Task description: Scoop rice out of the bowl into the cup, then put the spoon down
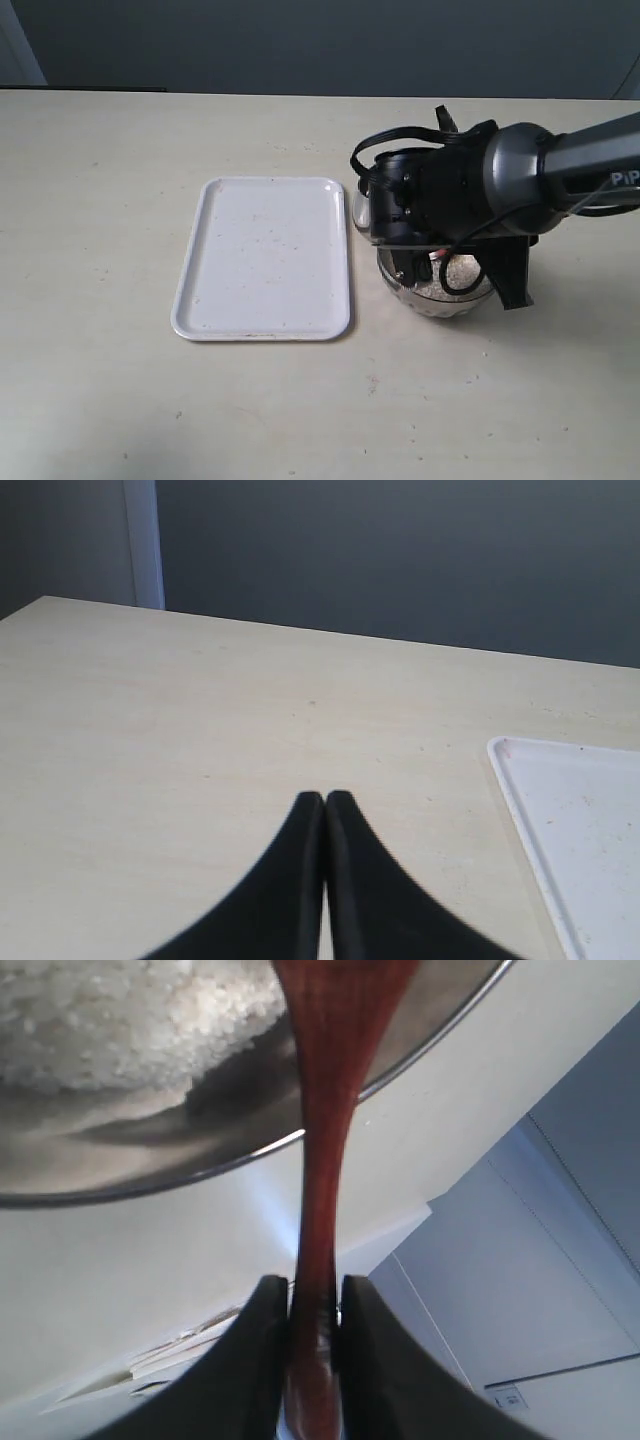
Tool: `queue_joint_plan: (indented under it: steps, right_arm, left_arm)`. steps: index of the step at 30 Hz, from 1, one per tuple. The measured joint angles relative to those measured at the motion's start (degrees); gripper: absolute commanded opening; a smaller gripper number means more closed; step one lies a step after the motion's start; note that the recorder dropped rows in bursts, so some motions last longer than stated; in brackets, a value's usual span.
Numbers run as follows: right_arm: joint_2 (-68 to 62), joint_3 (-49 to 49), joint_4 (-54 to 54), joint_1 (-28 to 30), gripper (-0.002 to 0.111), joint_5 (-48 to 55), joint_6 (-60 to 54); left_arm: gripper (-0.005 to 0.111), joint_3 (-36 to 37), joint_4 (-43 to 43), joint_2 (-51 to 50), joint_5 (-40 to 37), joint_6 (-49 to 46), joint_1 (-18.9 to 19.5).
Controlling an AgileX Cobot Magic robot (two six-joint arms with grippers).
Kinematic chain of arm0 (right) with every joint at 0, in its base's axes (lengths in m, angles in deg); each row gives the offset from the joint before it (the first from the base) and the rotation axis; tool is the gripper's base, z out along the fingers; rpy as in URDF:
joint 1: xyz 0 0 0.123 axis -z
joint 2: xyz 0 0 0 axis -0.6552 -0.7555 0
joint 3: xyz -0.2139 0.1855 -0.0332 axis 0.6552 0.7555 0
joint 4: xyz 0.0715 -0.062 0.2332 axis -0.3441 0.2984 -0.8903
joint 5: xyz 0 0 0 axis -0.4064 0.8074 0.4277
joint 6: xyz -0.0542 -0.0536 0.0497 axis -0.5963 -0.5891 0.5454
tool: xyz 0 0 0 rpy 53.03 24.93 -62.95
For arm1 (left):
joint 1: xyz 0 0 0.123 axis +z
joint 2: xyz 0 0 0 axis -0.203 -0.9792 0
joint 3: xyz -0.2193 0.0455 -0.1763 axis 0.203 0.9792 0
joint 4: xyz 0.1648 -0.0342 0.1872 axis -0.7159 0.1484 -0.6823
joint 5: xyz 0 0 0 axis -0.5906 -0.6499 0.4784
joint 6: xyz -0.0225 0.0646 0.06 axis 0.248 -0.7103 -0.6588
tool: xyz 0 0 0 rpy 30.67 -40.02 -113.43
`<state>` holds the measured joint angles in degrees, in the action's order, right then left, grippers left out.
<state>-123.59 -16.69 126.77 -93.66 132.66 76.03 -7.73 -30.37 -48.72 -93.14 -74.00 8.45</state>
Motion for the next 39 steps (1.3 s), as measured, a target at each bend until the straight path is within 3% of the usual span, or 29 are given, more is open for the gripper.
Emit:
queue_joint_plan:
  steps: [39]
  right_arm:
    - [-0.2,-3.0,-12.1,-2.7,-0.001,0.6,-8.1]
  left_arm:
    - [0.001,0.0,0.0,0.0,0.0,0.0,0.0]
